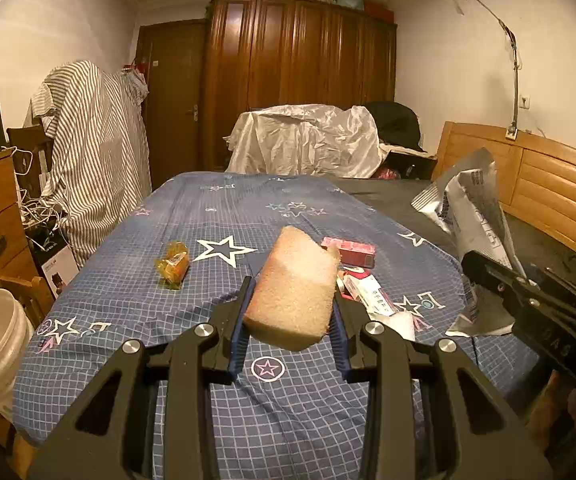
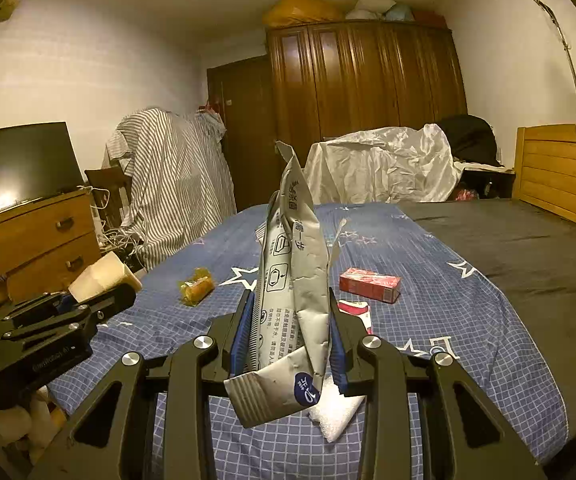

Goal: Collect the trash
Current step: 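Lift and carry the sponge and pouch in both tools over the bucket, then open both tools to drop the sponge and pouch into the bucket, then swing both open tools back toward the remaining trash on the bed, then grasp the red Double Happiness box with the left tool while the right tool grasps the white foam tube, then lift and carry the red box and foam tube in both tools over the white bucket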

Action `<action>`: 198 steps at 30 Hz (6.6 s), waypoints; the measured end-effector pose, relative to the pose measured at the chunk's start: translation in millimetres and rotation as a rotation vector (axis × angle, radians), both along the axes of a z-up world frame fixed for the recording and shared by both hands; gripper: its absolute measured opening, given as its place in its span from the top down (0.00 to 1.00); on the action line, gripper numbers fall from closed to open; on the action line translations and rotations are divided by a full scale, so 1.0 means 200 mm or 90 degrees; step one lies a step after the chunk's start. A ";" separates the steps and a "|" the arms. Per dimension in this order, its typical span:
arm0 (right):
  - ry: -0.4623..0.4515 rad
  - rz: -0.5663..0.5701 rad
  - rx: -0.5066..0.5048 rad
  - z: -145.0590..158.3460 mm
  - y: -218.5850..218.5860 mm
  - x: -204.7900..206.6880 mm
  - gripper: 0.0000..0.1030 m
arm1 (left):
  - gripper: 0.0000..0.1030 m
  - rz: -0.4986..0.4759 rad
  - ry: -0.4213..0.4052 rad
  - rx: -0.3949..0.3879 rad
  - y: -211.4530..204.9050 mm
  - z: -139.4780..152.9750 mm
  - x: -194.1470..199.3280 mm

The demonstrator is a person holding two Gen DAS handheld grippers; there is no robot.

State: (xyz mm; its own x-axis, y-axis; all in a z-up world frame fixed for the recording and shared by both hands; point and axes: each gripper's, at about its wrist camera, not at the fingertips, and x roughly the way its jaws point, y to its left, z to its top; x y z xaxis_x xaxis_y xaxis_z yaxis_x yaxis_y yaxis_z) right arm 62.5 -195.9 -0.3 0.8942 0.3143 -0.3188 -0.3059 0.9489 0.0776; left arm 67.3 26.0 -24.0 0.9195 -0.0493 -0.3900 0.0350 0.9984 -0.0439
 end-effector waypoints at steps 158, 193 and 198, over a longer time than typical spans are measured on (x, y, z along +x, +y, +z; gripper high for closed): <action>0.398 0.118 -0.018 -0.78 -0.23 0.71 0.33 | 0.44 -0.209 0.387 0.035 -0.24 -0.76 1.13; 0.326 -0.017 -0.023 -0.75 -0.20 0.63 0.66 | 0.48 -0.063 0.329 0.059 -0.05 -0.72 0.75; 0.244 0.011 -0.032 -0.60 -0.15 0.55 0.66 | 0.48 -0.026 0.277 0.034 0.04 -0.61 0.59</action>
State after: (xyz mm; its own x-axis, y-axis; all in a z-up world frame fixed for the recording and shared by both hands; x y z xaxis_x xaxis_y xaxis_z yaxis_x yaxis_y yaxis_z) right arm 173.0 -225.1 -119.8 0.7018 0.3039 -0.6443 -0.2798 0.9494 0.1429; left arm 185.0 34.2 -145.4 0.6671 -0.0512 -0.7432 0.0636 0.9979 -0.0117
